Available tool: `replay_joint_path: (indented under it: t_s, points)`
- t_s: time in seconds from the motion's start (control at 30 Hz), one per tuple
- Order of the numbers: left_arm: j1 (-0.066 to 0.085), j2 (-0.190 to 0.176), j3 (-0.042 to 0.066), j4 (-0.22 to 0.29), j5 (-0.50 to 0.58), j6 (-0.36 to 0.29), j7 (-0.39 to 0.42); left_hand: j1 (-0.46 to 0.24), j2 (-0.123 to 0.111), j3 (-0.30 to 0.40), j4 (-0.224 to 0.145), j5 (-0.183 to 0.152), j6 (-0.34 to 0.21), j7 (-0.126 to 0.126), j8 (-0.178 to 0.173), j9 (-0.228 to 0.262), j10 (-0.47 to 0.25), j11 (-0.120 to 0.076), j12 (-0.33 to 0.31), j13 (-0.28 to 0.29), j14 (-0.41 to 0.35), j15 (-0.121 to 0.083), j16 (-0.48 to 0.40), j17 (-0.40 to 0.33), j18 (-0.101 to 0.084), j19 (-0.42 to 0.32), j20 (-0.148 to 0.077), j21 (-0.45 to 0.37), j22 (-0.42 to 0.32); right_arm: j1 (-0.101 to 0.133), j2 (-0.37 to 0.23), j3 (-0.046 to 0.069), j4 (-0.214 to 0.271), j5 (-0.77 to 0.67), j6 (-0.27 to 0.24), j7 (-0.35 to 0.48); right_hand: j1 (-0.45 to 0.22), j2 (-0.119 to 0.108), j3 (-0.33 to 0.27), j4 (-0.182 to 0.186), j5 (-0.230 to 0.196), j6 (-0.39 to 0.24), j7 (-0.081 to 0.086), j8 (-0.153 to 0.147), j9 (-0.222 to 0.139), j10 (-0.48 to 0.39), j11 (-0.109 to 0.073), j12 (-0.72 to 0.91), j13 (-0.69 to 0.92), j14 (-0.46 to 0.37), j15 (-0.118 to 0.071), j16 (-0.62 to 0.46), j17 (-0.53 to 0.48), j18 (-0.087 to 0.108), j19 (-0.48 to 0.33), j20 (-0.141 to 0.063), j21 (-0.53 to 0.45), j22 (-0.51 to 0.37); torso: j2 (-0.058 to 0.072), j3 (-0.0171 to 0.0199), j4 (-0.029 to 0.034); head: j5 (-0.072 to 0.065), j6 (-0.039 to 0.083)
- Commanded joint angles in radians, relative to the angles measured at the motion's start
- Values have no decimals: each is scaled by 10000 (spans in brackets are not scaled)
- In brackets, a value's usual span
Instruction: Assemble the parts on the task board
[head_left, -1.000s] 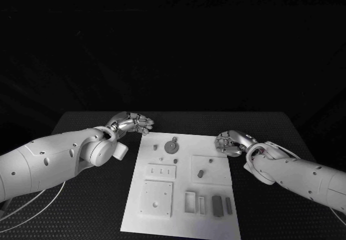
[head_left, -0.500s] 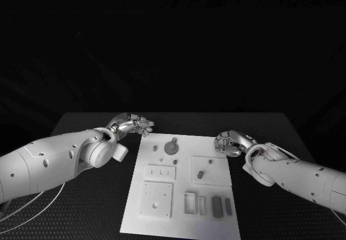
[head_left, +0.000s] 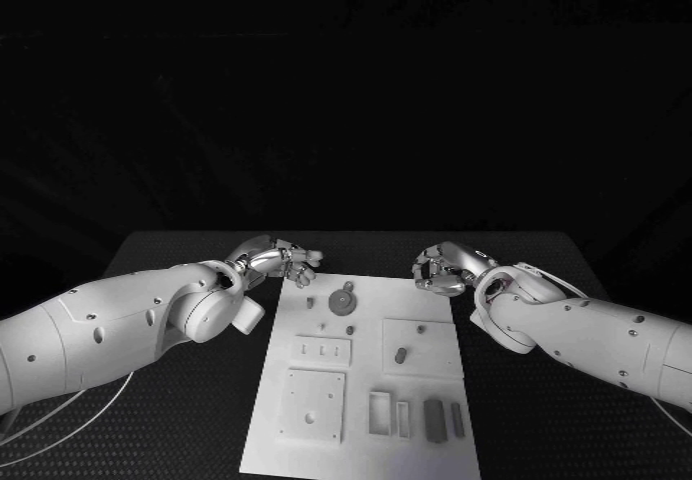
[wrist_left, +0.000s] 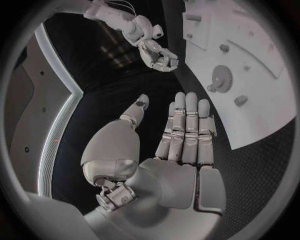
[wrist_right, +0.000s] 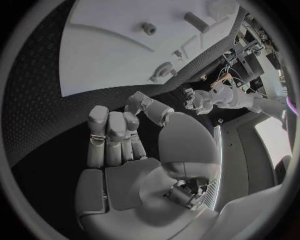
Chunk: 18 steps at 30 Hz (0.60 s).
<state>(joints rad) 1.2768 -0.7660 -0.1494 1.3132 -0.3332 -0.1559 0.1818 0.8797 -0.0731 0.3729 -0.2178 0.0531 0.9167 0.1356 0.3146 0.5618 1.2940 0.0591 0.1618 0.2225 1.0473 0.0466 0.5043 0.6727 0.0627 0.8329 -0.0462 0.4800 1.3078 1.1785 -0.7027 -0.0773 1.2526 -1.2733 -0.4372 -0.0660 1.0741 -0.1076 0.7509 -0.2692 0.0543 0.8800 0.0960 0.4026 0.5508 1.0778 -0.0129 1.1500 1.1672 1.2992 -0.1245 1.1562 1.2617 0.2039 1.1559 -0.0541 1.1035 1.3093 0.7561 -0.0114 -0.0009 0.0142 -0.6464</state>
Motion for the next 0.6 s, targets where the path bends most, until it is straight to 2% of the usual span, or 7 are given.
replay_joint_path:
  t_s: [0.03,0.17,0.33,0.53,0.6]
  points:
    - [59,116,25,122,-623,401,-707,-189,-53,-27,96,-36,-49,44,-130,-56,63,9,28,19,69,11,64,42,76,57,-22,69,153,126,80,4,315,-679,634,-651,-43,98,72,-52,-31,1647,-147,44,25,-102,-140,20,12,-65,-53,-85,-45,579,34,-36,-2,93,-95,3,-11,66,32]
    - [61,355,27,156,-801,380,-1030,-408,-50,-41,218,-40,-161,106,-261,-144,44,13,10,33,24,5,90,78,70,44,-44,72,149,214,267,4,607,-906,576,-780,-59,104,100,-62,-33,1637,-145,45,37,-104,-138,13,13,-57,-51,-82,-43,579,36,-31,-7,90,-148,12,-6,88,7]
    - [56,549,22,308,-999,0,-1278,-475,36,17,232,-37,-508,261,-539,-323,-31,57,-41,44,-46,14,112,119,65,1,-45,75,154,263,456,5,906,-990,496,-890,-67,107,123,-75,-30,1636,-145,49,49,-100,-138,10,14,-40,-48,-67,-34,579,44,-28,-8,89,-183,21,-8,119,17]
    - [56,738,18,383,-999,39,-1530,-556,68,19,266,-39,-399,236,-507,-339,-27,55,-44,59,-51,15,134,140,60,2,-43,90,158,265,664,5,1146,-1044,484,-901,-83,104,151,-90,-27,1637,-146,55,65,-87,-138,8,15,-19,-48,-53,-28,579,59,-25,-7,87,-180,31,-10,129,25]
    - [55,808,15,375,-999,27,-1560,-595,78,19,283,-39,-334,213,-483,-342,-37,53,-53,62,-61,16,137,145,60,-2,-43,92,157,265,737,5,1208,-1080,467,-902,-84,104,158,-93,-25,1637,-146,55,68,-85,-139,7,15,-18,-48,-55,-30,579,62,-24,-7,87,-175,33,21,106,47]
